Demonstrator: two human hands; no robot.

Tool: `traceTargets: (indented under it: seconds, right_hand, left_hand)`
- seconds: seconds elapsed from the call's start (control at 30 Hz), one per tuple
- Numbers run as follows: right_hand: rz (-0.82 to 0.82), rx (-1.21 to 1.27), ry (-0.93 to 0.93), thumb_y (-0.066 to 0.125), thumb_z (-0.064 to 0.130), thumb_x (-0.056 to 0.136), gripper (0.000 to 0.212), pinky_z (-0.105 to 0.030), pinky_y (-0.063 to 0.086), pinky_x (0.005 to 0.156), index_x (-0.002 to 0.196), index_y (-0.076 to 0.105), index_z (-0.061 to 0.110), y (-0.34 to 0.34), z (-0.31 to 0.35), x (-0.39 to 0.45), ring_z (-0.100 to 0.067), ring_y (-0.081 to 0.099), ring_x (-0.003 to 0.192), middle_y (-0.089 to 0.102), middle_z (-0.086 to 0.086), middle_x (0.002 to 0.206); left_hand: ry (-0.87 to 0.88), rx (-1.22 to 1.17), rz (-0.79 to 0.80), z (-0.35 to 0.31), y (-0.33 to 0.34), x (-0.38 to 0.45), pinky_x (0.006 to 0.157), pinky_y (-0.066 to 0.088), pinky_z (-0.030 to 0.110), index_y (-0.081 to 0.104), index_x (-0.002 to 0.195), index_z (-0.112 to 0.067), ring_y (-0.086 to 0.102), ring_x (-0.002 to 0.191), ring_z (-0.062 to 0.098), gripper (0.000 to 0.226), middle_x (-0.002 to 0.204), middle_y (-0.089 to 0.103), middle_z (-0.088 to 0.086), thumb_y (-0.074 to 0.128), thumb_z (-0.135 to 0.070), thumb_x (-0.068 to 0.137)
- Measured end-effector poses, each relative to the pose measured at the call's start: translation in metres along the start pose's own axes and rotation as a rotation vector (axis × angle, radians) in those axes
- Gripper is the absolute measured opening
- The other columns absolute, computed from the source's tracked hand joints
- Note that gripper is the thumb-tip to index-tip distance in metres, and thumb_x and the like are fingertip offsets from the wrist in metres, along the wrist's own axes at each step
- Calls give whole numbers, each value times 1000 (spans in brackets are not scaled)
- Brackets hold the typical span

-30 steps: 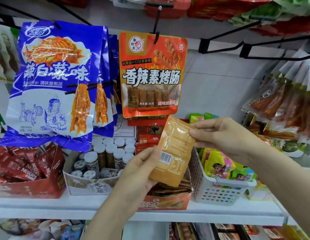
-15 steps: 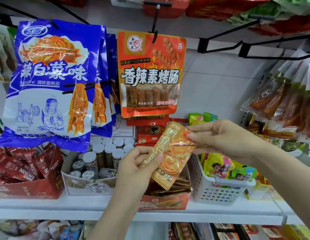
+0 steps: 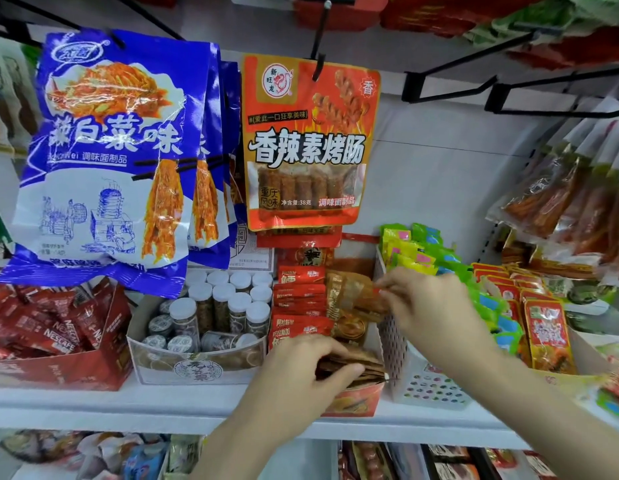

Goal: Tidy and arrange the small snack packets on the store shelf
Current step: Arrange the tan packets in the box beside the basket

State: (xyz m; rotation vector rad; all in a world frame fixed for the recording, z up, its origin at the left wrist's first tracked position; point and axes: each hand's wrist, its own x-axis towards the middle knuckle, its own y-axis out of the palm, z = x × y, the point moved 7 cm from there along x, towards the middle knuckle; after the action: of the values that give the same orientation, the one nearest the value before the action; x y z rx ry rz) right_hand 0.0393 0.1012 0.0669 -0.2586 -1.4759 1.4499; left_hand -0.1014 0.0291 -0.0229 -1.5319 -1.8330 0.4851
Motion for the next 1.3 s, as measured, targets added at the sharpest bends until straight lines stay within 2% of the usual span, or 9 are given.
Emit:
traceTargets:
  seconds: [0.13, 0.33, 0.5, 0.6, 0.67, 0.73, 0.9, 1.03, 1.3]
  right_hand:
    - [167, -59, -1, 51, 27, 98, 23, -38, 52, 74, 114, 66, 31, 28, 8, -18, -27, 68, 86, 75, -1, 92]
    - [127, -4, 5, 60, 23, 93, 18, -37, 55, 70, 106, 71, 27, 23, 16, -25, -28, 70, 80, 76, -1, 86]
    - [286, -36, 88, 57, 15, 94, 21, -31, 54, 81, 109, 69, 25, 46, 1, -24, -18, 69, 97, 74, 0, 98]
    - [422, -94, 60, 54, 10, 93, 27, -31, 54, 83, 109, 68, 27, 59, -1, -26, -17, 68, 97, 74, 0, 100]
    - [530, -127, 44, 53, 8, 90, 31, -31, 55, 82, 107, 69, 28, 63, 1, -26, -18, 67, 96, 73, -1, 103]
    - [594, -118, 58, 49, 7, 87, 37, -25, 53, 81, 105, 73, 28, 57, 3, -18, -17, 67, 95, 73, 0, 104]
    - [241, -240, 56, 60, 15, 89, 31, -33, 50, 86, 117, 69, 21, 32, 4, 36, -28, 63, 106, 71, -6, 110]
    - [337, -375, 104, 65, 21, 88, 26, -37, 52, 81, 113, 63, 16, 59, 0, 44, -33, 61, 107, 64, -11, 113]
    - [226, -346, 53, 63, 19, 90, 16, -37, 53, 79, 105, 67, 16, 50, -1, 45, -31, 62, 102, 65, -8, 107]
  left_hand:
    - [1, -2, -2, 4, -3, 0, 84, 47, 14, 71, 107, -38, 56, 98, -11, 30, 101, 68, -26, 62, -58, 86]
    - [8, -44, 27, 7, -2, 0, 81, 47, 10, 73, 105, -37, 56, 97, -13, 30, 98, 68, -30, 67, -56, 83]
    - [-1, -65, -40, 13, -7, 2, 83, 52, 21, 74, 97, -35, 59, 94, -7, 18, 95, 67, -25, 70, -47, 84]
    - [44, -30, -122, 9, -11, 1, 88, 43, 10, 59, 116, -38, 48, 109, -10, 30, 116, 49, -30, 65, -47, 88]
    - [72, 19, -53, 7, -3, 1, 96, 33, 7, 46, 134, -41, 33, 122, -15, 45, 131, 39, -34, 57, -53, 92]
    - [98, 75, 44, 5, 8, 0, 104, 31, 14, 47, 139, -37, 30, 125, -11, 48, 135, 45, -27, 50, -55, 95]
    - [65, 56, 84, 8, 12, 1, 101, 34, 19, 54, 134, -36, 37, 117, -5, 42, 128, 53, -24, 43, -55, 98]
    - [64, 50, 103, 8, 13, 2, 94, 28, 10, 54, 134, -36, 35, 117, -9, 43, 126, 52, -25, 41, -56, 98]
    - [36, 35, 128, 11, 12, -1, 92, 26, 10, 49, 139, -36, 31, 115, -14, 48, 126, 48, -23, 37, -57, 98]
